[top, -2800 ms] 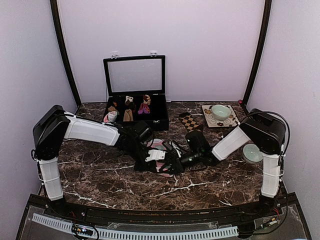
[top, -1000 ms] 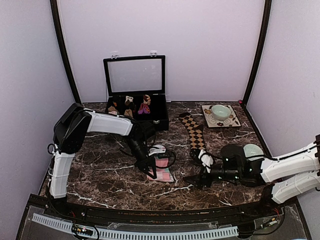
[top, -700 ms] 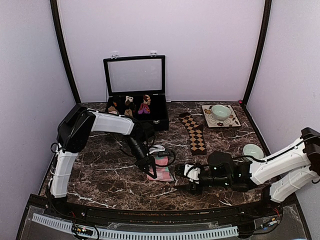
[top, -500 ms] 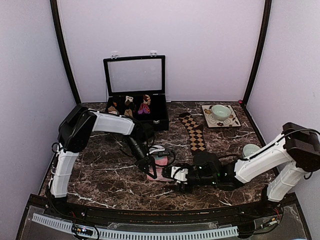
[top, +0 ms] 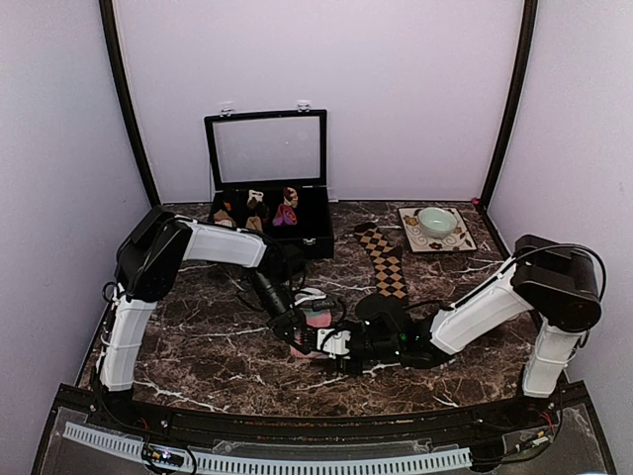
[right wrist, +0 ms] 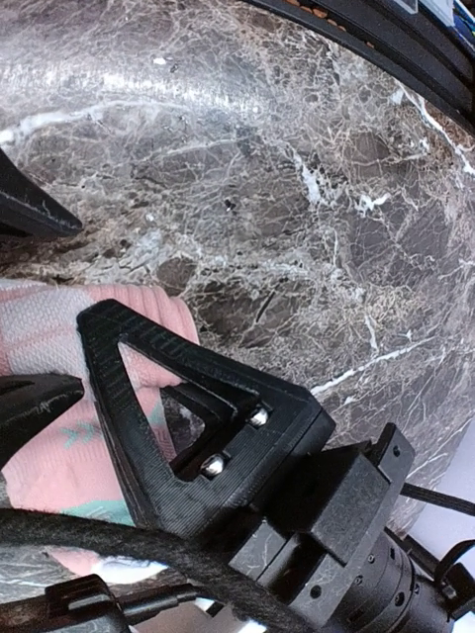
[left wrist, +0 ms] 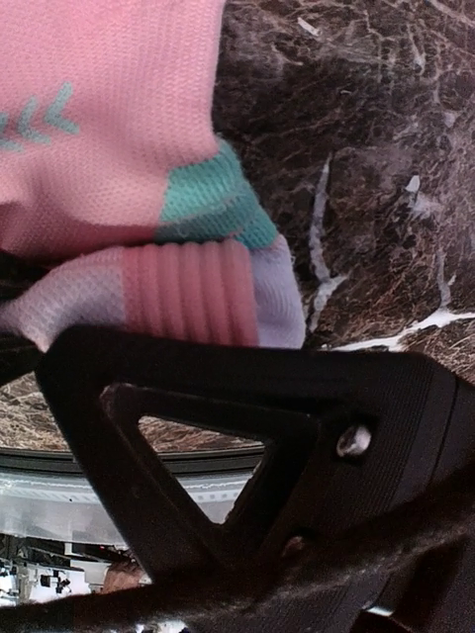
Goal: Roll the socks
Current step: Roll the sock at the center of the board.
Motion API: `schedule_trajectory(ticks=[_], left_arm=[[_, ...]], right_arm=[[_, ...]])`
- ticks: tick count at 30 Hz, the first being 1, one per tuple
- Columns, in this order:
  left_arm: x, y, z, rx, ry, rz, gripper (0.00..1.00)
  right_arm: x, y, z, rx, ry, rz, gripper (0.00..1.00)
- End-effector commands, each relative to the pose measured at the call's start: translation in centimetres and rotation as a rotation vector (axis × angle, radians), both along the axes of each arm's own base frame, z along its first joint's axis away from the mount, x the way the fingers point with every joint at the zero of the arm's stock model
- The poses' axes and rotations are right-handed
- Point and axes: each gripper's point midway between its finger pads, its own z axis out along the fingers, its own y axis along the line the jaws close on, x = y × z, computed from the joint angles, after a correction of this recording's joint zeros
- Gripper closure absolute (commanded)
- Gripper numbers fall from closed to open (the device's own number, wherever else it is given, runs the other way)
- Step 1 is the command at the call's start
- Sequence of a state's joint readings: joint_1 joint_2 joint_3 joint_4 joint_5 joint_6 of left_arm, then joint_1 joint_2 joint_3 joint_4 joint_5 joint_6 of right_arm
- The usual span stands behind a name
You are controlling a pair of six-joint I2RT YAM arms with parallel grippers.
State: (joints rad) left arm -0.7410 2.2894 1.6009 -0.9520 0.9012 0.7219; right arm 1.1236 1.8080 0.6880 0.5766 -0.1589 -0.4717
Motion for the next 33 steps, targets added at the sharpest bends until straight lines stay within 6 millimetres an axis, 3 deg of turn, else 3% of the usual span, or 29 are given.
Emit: schedule_trajectory(ticks=[1, 7, 10, 11, 12, 13, 22, 28, 33], left_arm=[[-1.4, 4.8, -6.6, 0.268, -0.024, -0.073, 0.94], [-0.9, 4.7, -5.9, 0.252, -0.061, -0.082, 0.68], [-0.5, 4.5, -4.5, 0.229, -0.091, -0.072, 0.33], [-0.2, 4.4, -4.0, 0.222, -0.106, -0.066, 0.28], [0.0, 4.4, -3.3, 0.215, -0.129, -0.061, 0.06], [0.3, 4.4, -2.7, 0.208, -0.158, -0.055, 0.02], [2.8, 5.7, 0.9, 0.15, -0.444, 0.002, 0.01], [2.8, 5.6, 2.5, 0.024, -0.586, -0.011, 0.02], [2.1, 5.1, 3.0, -0.065, -0.621, 0.006, 0.04]], right_arm=[[0.0, -0.1, -1.5, -0.034, 0.014, 0.056, 0.58], [0.6, -2.1, -4.9, -0.118, 0.109, 0.0, 0.63], [0.5, -2.9, -6.2, -0.159, 0.148, -0.002, 0.68], [0.3, -3.1, -6.6, -0.172, 0.162, -0.004, 0.69], [0.3, -3.3, -6.8, -0.181, 0.173, -0.008, 0.7], [0.3, -3.6, -7.2, -0.193, 0.186, -0.014, 0.71], [-0.7, -5.4, -9.4, -0.238, 0.337, -0.066, 0.85], [-0.2, -5.4, -9.8, -0.21, 0.552, -0.155, 0.91], [-0.5, -5.3, -9.9, -0.208, 0.628, -0.173, 0.94]])
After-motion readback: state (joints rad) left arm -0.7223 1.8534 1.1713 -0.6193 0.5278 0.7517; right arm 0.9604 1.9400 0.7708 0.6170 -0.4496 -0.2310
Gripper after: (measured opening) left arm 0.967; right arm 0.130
